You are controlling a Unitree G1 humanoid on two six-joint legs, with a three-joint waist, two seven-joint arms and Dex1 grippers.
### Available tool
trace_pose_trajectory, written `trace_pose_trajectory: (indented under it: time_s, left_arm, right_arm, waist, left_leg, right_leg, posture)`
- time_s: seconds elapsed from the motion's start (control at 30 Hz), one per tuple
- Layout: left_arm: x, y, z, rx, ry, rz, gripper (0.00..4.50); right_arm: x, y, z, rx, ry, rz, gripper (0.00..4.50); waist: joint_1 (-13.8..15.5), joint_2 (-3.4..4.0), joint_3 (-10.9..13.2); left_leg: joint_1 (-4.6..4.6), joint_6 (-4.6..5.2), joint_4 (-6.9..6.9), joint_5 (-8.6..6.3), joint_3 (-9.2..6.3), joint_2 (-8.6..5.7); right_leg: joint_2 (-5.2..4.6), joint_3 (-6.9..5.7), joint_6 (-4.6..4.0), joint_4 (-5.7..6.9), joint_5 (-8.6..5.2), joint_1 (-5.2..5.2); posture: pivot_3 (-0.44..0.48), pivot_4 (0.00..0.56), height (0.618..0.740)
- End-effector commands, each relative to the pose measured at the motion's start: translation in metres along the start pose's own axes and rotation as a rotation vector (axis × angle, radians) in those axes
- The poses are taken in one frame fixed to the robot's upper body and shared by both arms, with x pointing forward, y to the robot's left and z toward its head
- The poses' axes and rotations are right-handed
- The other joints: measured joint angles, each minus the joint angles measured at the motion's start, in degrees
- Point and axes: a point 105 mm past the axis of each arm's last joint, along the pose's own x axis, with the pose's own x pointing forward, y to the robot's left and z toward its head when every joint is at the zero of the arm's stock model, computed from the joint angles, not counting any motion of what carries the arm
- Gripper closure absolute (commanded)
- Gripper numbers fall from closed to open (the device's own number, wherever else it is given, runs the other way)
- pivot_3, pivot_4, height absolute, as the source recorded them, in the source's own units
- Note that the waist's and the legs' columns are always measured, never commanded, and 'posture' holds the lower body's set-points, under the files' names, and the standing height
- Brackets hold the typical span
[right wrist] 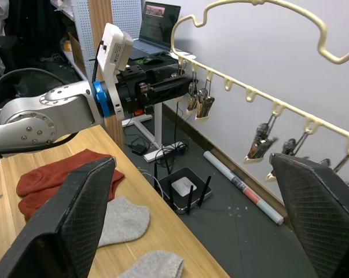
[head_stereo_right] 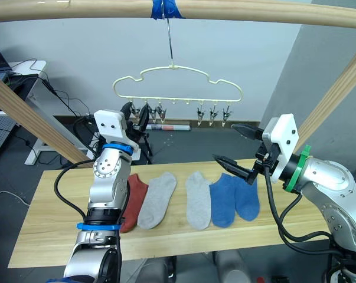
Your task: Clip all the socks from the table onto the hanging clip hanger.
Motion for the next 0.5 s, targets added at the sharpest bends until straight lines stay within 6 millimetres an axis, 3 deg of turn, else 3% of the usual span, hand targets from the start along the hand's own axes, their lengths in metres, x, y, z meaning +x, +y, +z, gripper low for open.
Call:
trace_pose_trajectory:
  time_s: [0.03,0.3,0.5]
  left_arm:
    - [0.0006,-0.0011,0.0140,0.023,-0.043,0.000,2.07]
    - [0.0018,-0.0015,0.0168,0.004,-0.043,0.015,2.07]
    - [0.0015,-0.0022,0.0139,0.004,-0.028,0.014,3.53]
  right_arm:
    - [-0.0015,0.0029,0.0067,-0.023,-0.029,0.007,0.00]
    - [-0.0010,0.0028,0.0064,-0.019,-0.031,0.010,0.00]
    - [-0.0009,0.0029,0.0066,-0.018,-0.032,0.009,0.00]
  waist:
    - [0.00,0.00,0.00]
    - [0.01,0.00,0.00]
    - [0.01,0.00,0.00]
  left_leg:
    - [0.00,0.00,0.00,0.00,0.00,0.00]
    - [0.00,0.00,0.00,0.00,0.00,0.00]
    - [0.00,0.00,0.00,0.00,0.00,0.00]
  right_leg:
    - [0.00,0.00,0.00,0.00,0.00,0.00]
    - [0.00,0.00,0.00,0.01,0.00,0.00]
    - [0.00,0.00,0.00,0.01,0.00,0.00]
  posture:
    - [-0.268,0.279,0.740]
    - [-0.265,0.279,0.740]
    - [-0.266,0.280,0.740]
